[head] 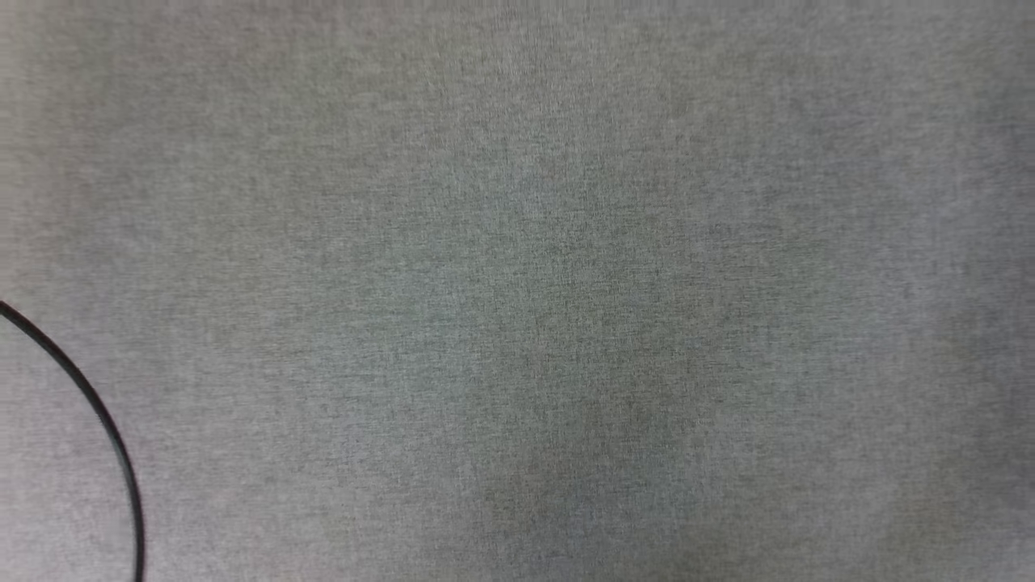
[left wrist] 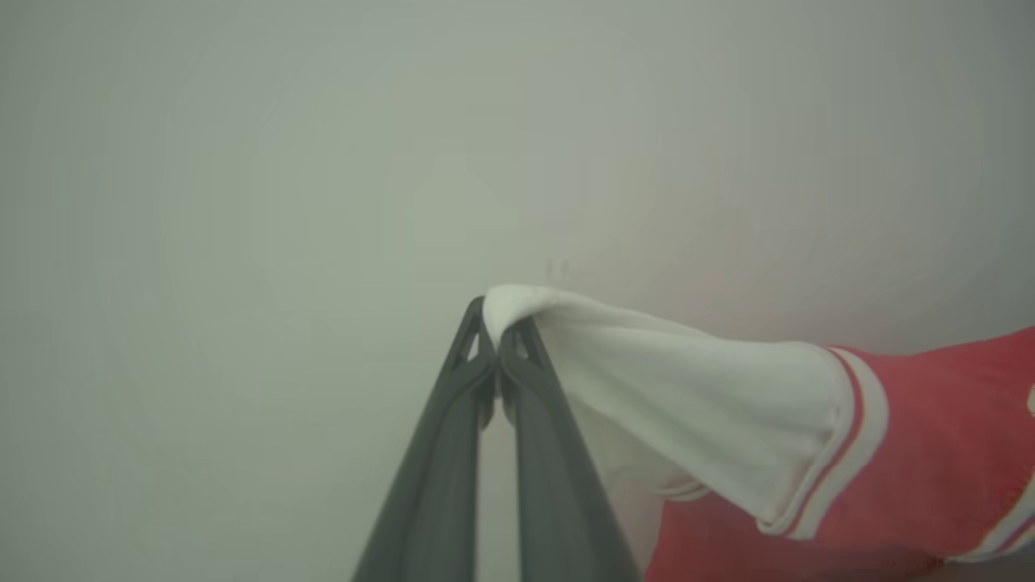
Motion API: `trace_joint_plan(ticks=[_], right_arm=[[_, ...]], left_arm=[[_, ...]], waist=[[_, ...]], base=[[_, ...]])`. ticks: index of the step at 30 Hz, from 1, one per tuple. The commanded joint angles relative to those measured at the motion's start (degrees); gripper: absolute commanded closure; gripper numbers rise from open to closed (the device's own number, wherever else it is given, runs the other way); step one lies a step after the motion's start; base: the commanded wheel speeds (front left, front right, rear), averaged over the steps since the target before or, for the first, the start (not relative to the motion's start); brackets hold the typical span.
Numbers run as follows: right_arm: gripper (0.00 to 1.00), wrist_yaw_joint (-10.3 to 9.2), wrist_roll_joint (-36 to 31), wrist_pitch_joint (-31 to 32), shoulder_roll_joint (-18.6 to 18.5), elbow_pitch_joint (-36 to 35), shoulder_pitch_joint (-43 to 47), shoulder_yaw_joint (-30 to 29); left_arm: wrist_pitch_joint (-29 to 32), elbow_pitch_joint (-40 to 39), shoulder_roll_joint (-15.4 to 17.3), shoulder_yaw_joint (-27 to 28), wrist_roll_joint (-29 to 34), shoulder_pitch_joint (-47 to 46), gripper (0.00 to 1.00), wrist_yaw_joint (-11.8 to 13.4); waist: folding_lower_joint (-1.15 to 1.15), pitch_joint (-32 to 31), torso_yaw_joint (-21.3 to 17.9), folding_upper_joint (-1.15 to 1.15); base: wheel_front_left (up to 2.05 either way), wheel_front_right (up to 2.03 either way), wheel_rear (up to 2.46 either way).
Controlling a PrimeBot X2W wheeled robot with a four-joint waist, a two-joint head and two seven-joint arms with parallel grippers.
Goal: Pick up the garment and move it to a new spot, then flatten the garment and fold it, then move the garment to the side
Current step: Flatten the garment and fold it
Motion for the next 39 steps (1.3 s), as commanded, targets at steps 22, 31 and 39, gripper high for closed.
trace_joint_plan(ticks=[22, 31, 39], right_arm=[[1.0, -0.08, 15.3, 6.5, -4.9, 2.6, 41.7, 6.1], [1.0, -0.09, 23.5, 16.1, -9.5, -7.0, 57.1, 6.1], [1.0, -0.07, 28.2, 23.3, -10.9, -15.8, 68.7, 2.0]], left_arm=[[-0.6, -3.2, 1.9, -7.7, -4.2, 54.1, 1.0, 1.5], [7.8, -14.4, 7.9, -12.2, -6.2, 69.3, 1.0, 3.1], [11.4, -23.9, 12.5, -13.9, -7.3, 77.9, 1.0, 6.5]], waist=[[-0.01, -25.3, -0.3, 0.0], [-0.01, -30.6, -0.2, 0.0], [-0.01, -32.4, -0.8, 0.0]], base=[[0.0, 0.0, 0.0], [0.0, 0.0, 0.0], [0.0, 0.0, 0.0]])
